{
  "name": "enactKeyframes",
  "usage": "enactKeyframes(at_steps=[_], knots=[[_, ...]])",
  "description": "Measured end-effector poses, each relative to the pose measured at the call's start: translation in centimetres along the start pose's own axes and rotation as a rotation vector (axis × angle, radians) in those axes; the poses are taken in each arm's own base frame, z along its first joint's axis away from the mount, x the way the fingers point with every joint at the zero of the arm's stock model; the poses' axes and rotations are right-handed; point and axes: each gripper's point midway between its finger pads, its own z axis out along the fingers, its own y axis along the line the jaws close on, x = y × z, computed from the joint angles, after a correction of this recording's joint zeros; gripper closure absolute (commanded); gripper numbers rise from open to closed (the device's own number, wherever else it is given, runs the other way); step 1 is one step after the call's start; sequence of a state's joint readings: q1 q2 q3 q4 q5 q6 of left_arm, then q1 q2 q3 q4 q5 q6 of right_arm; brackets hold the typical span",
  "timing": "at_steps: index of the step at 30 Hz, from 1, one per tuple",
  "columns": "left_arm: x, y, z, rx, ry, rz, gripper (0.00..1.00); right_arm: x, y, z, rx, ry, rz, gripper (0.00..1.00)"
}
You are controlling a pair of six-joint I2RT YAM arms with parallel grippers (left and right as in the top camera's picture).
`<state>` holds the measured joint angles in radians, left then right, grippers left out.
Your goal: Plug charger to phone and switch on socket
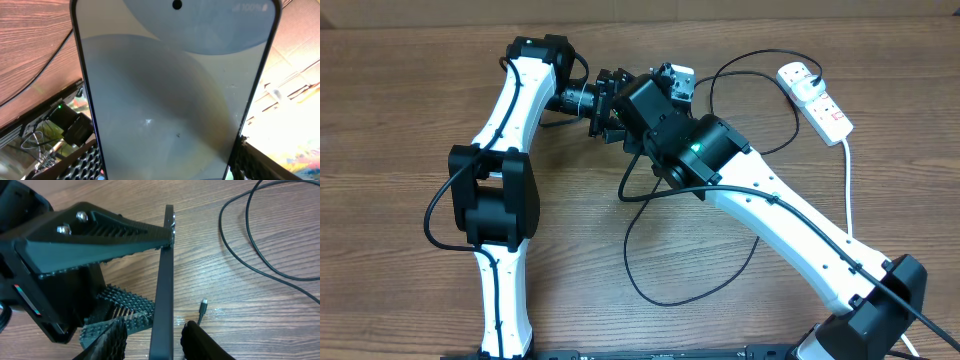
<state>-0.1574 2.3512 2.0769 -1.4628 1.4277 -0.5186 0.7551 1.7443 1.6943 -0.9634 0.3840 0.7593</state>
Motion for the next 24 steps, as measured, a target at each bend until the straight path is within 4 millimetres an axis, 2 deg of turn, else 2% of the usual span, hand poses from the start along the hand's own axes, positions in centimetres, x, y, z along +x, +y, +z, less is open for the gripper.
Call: enactKeyframes(at_steps=[18,24], knots=[[-0.04,-0.01,0.0,0.0,-0.001,0.004,0.3,0.53,0.05,0.64,0.006,0.02,-0.008,0.76],[-0.04,-0.01,0.0,0.0,-0.001,0.004,0.3,0.53,0.04,0.64,0.007,0.02,-0.008,0.76]])
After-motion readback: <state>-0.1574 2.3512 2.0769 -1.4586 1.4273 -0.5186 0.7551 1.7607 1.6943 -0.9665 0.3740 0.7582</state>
